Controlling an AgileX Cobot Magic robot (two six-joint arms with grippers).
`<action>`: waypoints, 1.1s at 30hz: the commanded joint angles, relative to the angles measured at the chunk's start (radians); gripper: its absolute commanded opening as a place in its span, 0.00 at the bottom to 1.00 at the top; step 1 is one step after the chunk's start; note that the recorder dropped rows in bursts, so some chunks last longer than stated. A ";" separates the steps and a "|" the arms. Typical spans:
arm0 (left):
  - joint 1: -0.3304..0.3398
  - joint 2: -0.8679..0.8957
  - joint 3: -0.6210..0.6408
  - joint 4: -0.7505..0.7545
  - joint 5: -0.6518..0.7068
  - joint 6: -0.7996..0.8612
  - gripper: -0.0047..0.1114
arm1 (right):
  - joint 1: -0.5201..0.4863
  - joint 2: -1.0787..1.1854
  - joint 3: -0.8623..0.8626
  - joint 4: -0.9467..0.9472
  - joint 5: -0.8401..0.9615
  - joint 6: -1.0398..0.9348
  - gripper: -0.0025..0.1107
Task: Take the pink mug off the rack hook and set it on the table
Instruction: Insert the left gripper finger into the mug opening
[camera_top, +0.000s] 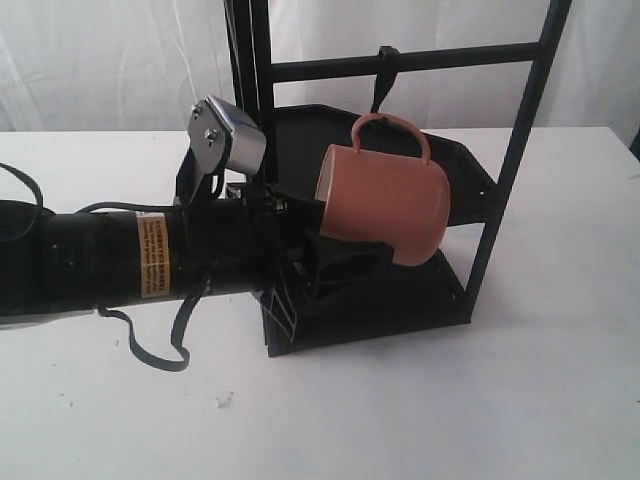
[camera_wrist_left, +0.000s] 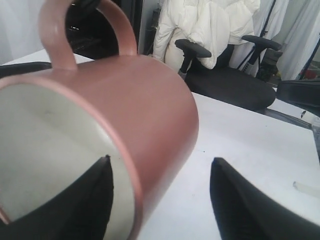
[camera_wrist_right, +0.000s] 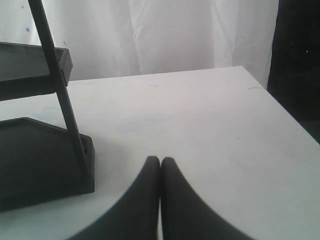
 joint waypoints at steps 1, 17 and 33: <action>-0.006 -0.002 -0.005 0.012 0.027 -0.027 0.56 | -0.004 -0.006 0.005 -0.006 -0.012 0.002 0.02; -0.006 -0.002 -0.005 0.060 0.047 -0.049 0.63 | -0.004 -0.006 0.005 -0.006 -0.012 0.002 0.02; -0.022 -0.050 -0.005 0.114 0.185 -0.087 0.55 | -0.004 -0.006 0.005 -0.006 -0.010 0.002 0.02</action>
